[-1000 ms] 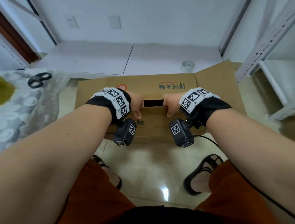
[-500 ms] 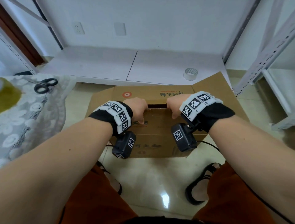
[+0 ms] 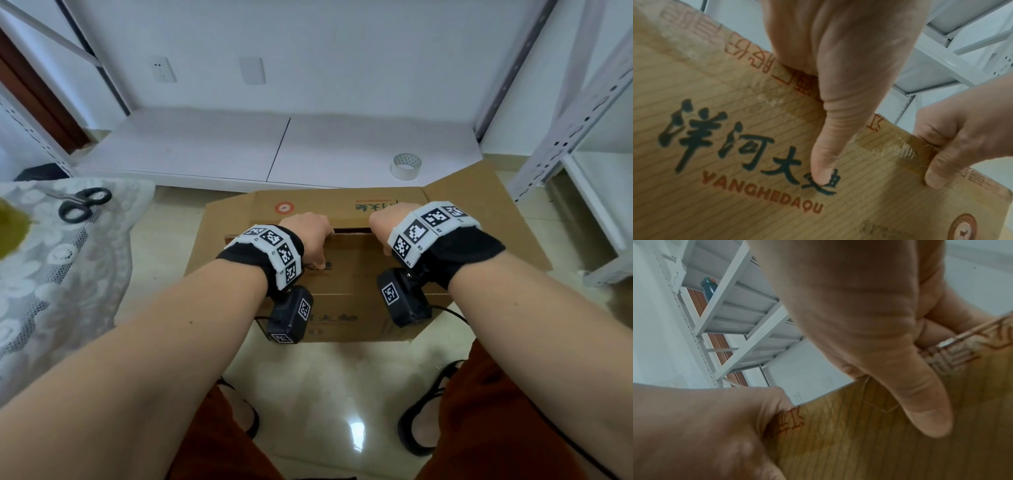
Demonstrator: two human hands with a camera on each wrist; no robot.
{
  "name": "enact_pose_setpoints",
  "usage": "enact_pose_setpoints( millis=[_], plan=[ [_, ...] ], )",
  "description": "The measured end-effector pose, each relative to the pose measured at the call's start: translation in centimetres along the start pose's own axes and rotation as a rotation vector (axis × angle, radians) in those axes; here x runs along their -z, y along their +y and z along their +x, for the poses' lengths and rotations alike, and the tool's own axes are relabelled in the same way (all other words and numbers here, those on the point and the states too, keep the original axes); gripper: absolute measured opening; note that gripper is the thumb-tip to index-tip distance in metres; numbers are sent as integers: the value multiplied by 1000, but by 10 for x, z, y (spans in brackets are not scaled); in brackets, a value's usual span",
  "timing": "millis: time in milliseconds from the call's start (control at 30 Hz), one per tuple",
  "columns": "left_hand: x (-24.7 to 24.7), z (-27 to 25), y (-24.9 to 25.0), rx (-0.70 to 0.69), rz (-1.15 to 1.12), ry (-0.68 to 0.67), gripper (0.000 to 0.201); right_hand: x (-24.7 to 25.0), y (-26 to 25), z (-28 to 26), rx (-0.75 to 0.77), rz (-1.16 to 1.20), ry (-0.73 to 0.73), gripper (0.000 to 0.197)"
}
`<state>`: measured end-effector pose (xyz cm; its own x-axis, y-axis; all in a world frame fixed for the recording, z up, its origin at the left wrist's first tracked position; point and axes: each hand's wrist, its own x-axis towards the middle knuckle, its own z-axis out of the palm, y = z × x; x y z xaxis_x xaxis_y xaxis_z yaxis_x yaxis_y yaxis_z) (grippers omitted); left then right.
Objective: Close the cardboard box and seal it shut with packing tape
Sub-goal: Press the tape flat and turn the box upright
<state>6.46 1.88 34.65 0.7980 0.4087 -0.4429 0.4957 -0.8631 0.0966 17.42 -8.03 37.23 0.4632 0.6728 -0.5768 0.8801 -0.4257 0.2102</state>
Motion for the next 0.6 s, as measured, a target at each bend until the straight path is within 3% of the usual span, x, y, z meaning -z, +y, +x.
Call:
enact_pose_setpoints(
  millis=[67, 267, 433, 600],
  plan=[
    [-1, 2, -1, 0, -1, 3, 44, 5, 0, 3, 3, 30, -34, 37],
    [-4, 1, -3, -12, -3, 18, 37, -14, 2, 13, 29, 91, 67, 19],
    [-3, 3, 1, -40, 23, 36, 38, -23, 8, 15, 6, 150, 67, 29],
    [-1, 6, -4, -2, 75, 85, 39, -25, 2, 12, -15, 149, 191, 22]
  ],
)
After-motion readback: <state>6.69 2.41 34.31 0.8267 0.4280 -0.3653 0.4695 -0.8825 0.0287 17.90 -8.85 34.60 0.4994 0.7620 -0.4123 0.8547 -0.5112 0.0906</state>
